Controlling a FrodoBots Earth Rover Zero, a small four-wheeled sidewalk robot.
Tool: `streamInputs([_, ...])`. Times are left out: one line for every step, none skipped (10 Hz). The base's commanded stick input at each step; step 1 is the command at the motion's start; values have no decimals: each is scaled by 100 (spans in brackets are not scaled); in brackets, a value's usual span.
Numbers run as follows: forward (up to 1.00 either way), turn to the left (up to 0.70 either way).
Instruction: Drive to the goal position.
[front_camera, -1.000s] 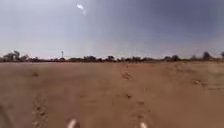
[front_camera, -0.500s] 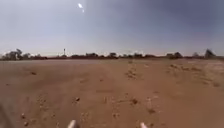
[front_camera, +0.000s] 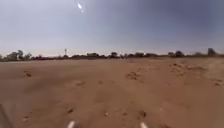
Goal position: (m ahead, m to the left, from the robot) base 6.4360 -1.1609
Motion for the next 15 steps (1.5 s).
streamInputs([70, 0])
streamInputs([70, 0])
streamInputs([70, 0])
streamInputs([70, 0])
streamInputs([70, 0])
streamInputs([70, 0])
streamInputs([70, 0])
streamInputs([70, 0])
streamInputs([70, 0])
streamInputs([70, -1])
streamInputs([70, -33])
streamInputs([70, -35])
streamInputs([70, -35])
streamInputs([70, -23])
streamInputs([70, 0])
